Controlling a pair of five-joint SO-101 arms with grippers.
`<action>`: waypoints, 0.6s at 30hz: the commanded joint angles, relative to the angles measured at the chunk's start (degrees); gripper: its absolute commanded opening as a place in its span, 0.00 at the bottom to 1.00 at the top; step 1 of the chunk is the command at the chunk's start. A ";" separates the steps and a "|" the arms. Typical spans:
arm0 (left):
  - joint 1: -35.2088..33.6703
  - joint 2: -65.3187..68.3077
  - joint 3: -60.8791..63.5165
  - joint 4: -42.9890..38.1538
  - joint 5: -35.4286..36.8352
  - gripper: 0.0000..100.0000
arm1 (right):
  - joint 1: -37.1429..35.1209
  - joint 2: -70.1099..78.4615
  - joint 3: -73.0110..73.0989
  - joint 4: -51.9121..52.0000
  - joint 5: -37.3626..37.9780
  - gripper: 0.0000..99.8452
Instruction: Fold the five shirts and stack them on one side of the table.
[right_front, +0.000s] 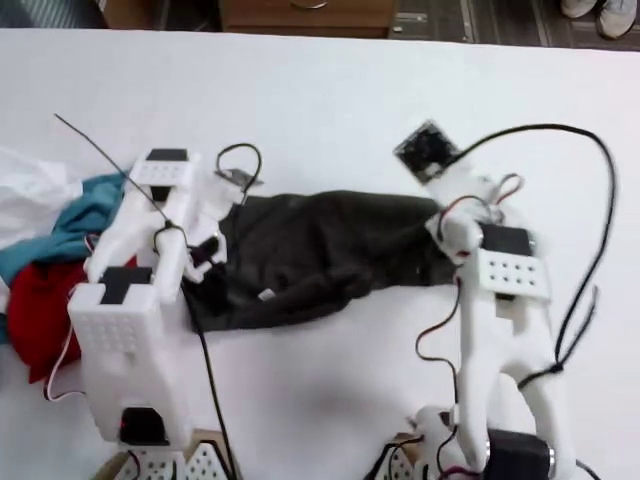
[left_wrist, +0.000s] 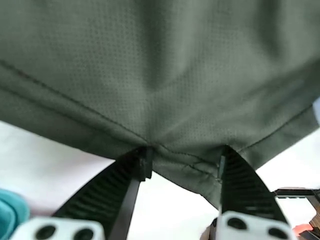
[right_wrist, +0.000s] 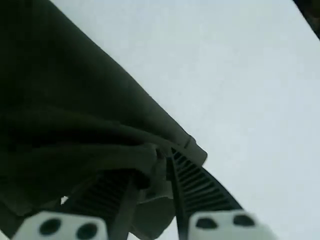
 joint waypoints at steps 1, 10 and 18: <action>0.00 -0.09 0.40 2.11 0.26 0.25 | -1.71 3.82 -0.26 -1.01 -0.35 0.10; -0.09 -0.09 0.40 1.76 0.26 0.25 | -1.71 11.47 -0.26 -0.84 -0.44 0.21; 0.18 0.00 0.31 1.49 0.26 0.25 | -1.19 11.65 -4.57 -8.22 -12.04 0.21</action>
